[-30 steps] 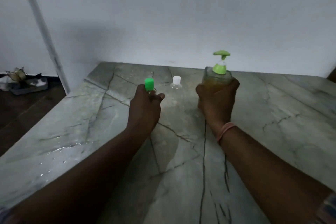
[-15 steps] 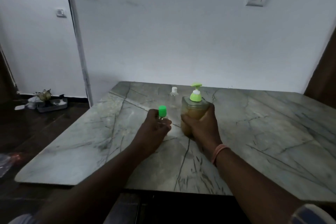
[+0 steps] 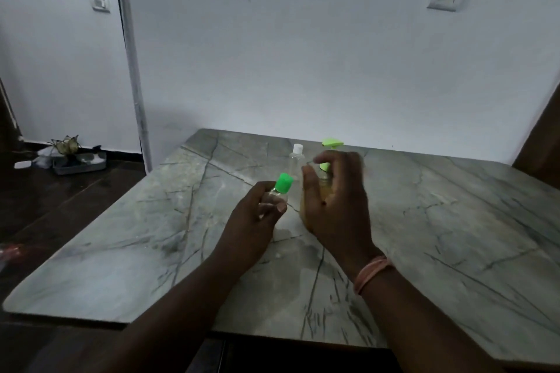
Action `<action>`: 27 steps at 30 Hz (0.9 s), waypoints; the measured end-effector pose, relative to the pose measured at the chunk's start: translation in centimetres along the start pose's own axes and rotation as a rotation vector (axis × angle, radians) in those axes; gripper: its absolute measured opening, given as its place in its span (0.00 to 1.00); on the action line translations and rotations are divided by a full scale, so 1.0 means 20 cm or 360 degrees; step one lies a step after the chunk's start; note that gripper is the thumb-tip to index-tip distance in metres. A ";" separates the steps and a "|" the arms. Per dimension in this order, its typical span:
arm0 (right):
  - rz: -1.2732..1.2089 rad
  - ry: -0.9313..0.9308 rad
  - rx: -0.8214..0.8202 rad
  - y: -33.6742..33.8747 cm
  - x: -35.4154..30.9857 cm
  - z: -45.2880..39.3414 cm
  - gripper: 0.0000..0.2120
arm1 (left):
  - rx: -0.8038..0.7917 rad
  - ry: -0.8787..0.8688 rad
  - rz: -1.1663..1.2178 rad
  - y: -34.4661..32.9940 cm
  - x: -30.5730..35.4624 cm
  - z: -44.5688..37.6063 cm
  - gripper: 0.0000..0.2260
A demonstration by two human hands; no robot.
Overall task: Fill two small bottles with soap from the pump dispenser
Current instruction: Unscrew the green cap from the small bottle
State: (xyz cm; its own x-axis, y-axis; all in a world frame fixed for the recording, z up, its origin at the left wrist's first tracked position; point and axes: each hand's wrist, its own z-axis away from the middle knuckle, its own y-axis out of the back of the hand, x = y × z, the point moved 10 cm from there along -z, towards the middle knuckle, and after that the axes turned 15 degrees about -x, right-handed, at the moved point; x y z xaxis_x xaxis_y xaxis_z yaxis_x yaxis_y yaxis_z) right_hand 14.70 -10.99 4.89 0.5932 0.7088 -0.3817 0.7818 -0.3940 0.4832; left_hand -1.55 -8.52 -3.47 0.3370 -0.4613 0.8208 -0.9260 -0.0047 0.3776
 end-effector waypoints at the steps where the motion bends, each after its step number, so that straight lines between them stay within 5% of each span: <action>1: -0.0045 -0.0030 -0.0145 -0.07 -0.03 -0.05 0.10 | -0.0026 0.0005 0.0018 -0.01 0.00 0.00 0.10; 7: 0.0245 -0.0335 -0.0646 -0.39 0.00 -0.23 0.19 | 0.0086 0.0195 0.0009 0.01 -0.07 0.02 0.14; 19: -0.0565 0.0096 -0.1127 -0.54 -0.03 -0.11 0.07 | 0.0285 0.0401 -0.0259 0.12 -0.08 0.04 0.08; 22: -0.0801 0.0026 -0.1035 -0.55 -0.02 -0.09 0.15 | 0.0282 0.0345 -0.0316 0.11 -0.05 0.06 0.14; 27: -0.0494 -0.0149 -0.0684 -0.53 0.02 -0.08 0.11 | 0.0434 0.0286 -0.0404 0.18 -0.06 0.07 0.18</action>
State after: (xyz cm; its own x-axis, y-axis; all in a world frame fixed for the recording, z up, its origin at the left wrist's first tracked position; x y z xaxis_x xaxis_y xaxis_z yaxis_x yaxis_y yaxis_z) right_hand 6.30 -5.55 0.87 0.3763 0.6911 -0.6171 0.7859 0.1147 0.6076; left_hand -5.43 -9.31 -3.71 0.5624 -0.2530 0.7872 -0.8127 -0.3446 0.4698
